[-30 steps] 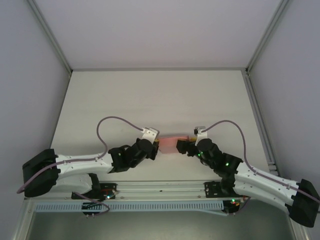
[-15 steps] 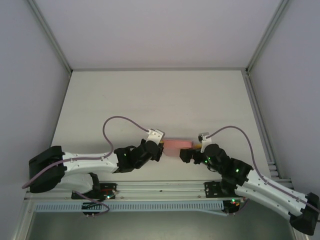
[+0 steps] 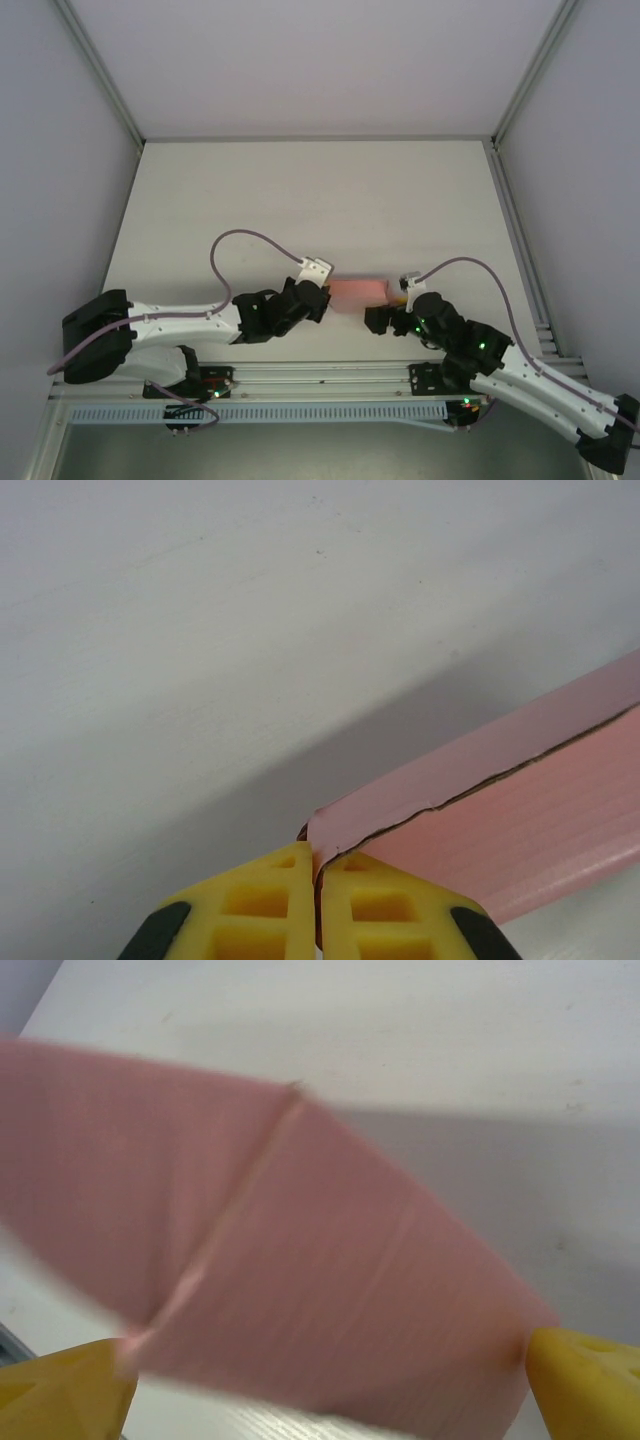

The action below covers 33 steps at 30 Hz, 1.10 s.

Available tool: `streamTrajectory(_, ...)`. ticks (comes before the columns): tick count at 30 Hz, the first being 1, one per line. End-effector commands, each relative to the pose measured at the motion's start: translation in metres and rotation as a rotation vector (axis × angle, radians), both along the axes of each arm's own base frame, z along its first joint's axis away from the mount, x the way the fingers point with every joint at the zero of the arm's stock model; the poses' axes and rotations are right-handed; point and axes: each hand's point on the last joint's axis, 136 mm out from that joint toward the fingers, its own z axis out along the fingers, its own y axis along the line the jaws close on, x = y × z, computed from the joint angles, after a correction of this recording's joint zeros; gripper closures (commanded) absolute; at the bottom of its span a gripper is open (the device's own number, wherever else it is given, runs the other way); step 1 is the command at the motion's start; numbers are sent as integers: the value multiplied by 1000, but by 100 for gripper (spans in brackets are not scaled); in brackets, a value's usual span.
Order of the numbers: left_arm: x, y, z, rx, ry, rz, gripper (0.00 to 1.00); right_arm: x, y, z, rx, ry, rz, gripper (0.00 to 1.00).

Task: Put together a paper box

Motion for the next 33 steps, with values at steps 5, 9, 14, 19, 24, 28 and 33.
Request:
streamTrajectory(5,3,-4,24,21,-68,1,94,6,-25,34,-19,-21,-121,0)
streamTrajectory(9,3,-3,17,50,-76,1,94,9,-29,50,28,-48,-159,0)
streamTrajectory(14,5,-2,9,82,-82,8,94,9,-25,77,117,-108,-141,0)
streamTrajectory(19,6,0,5,110,-92,21,91,27,-44,98,113,-166,-290,0)
streamTrajectory(24,5,-3,5,129,-104,9,90,45,-43,103,47,-195,-362,0)
streamTrajectory(28,5,-6,6,131,-106,4,87,54,-45,94,-46,-153,-427,1)
streamTrajectory(33,5,-8,7,132,-113,-5,87,57,-36,66,-51,-89,-429,10)
